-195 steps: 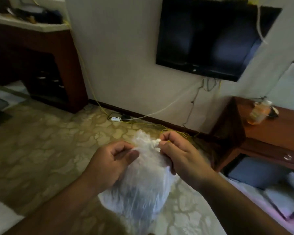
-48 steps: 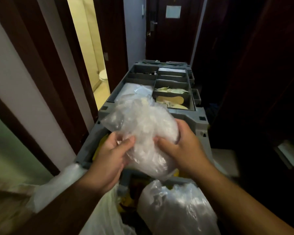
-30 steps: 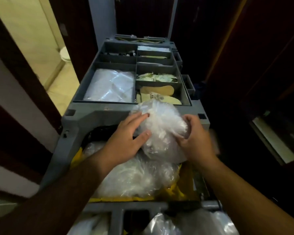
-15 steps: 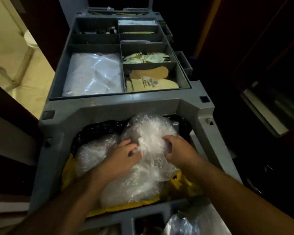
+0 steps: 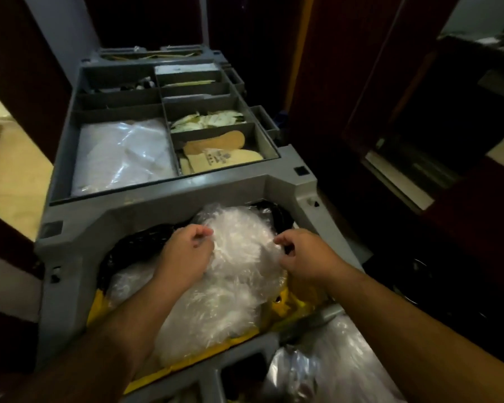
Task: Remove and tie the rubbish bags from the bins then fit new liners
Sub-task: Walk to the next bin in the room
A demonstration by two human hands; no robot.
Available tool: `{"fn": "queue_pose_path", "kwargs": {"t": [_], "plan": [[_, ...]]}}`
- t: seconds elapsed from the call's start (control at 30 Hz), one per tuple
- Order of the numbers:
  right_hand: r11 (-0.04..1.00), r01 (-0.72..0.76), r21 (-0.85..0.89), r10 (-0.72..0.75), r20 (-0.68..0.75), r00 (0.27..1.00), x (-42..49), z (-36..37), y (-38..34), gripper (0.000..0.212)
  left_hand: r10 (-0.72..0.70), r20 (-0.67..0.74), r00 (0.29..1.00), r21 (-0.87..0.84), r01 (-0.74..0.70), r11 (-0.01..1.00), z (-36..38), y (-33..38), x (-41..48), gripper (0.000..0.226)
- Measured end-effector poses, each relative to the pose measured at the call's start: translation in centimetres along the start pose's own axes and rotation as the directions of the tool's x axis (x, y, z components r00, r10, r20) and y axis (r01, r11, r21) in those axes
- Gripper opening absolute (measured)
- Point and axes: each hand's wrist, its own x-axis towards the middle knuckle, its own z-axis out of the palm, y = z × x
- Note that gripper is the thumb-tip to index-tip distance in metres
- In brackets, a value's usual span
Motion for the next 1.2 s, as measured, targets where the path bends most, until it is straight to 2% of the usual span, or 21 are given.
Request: {"fn": "queue_pose_path", "kwargs": {"t": [0.13, 0.33, 0.43, 0.57, 0.7, 0.83, 0.93, 1.07, 1.2], "plan": [[1.000, 0.011, -0.010, -0.012, -0.096, 0.995, -3.6, -2.8, 1.9, 0.029, 0.126, 0.041, 0.991, -0.040, -0.125, 0.991, 1.5, 3.9, -1.7, 0.012], [0.992, -0.111, 0.060, 0.123, -0.261, 0.957, -11.6, -6.5, 6.6, 0.017, 0.298, 0.247, 0.922, -0.035, -0.299, 0.954, 5.9, 9.4, -5.3, 0.012], [0.975, -0.192, 0.111, 0.219, -0.356, 0.908, -17.4, -8.0, 10.1, 0.017, 0.329, 0.363, 0.872, -0.033, -0.341, 0.939, 9.5, 12.5, -8.5, 0.015], [0.924, -0.307, 0.227, 0.376, -0.398, 0.836, -26.3, -8.9, 15.3, 0.016, 0.366, 0.463, 0.807, -0.075, -0.375, 0.924, 15.4, 15.5, -14.0, 0.018], [0.852, -0.375, 0.365, 0.512, -0.438, 0.739, -35.6, -8.7, 20.1, 0.019, 0.389, 0.620, 0.681, -0.098, -0.425, 0.900, 20.7, 17.5, -20.6, 0.021], [0.755, -0.446, 0.481, 0.649, -0.445, 0.617, -45.2, -7.1, 24.4, 0.036, 0.379, 0.735, 0.562, -0.116, -0.446, 0.887, 25.6, 18.5, -27.6, 0.027], [0.688, -0.499, 0.527, 0.725, -0.471, 0.503, -52.1, -4.8, 27.2, 0.041, 0.362, 0.804, 0.472, -0.136, -0.446, 0.884, 29.8, 18.5, -33.3, 0.028], [0.548, -0.520, 0.655, 0.836, -0.452, 0.310, -61.5, 0.1, 30.6, 0.046, 0.280, 0.905, 0.320, -0.116, -0.447, 0.887, 35.0, 17.9, -40.8, 0.030], [0.363, -0.450, 0.816, 0.929, -0.356, 0.103, -69.7, 6.0, 32.9, 0.045, 0.209, 0.966, 0.154, -0.103, -0.510, 0.854, 39.7, 18.1, -47.9, 0.031]]}}
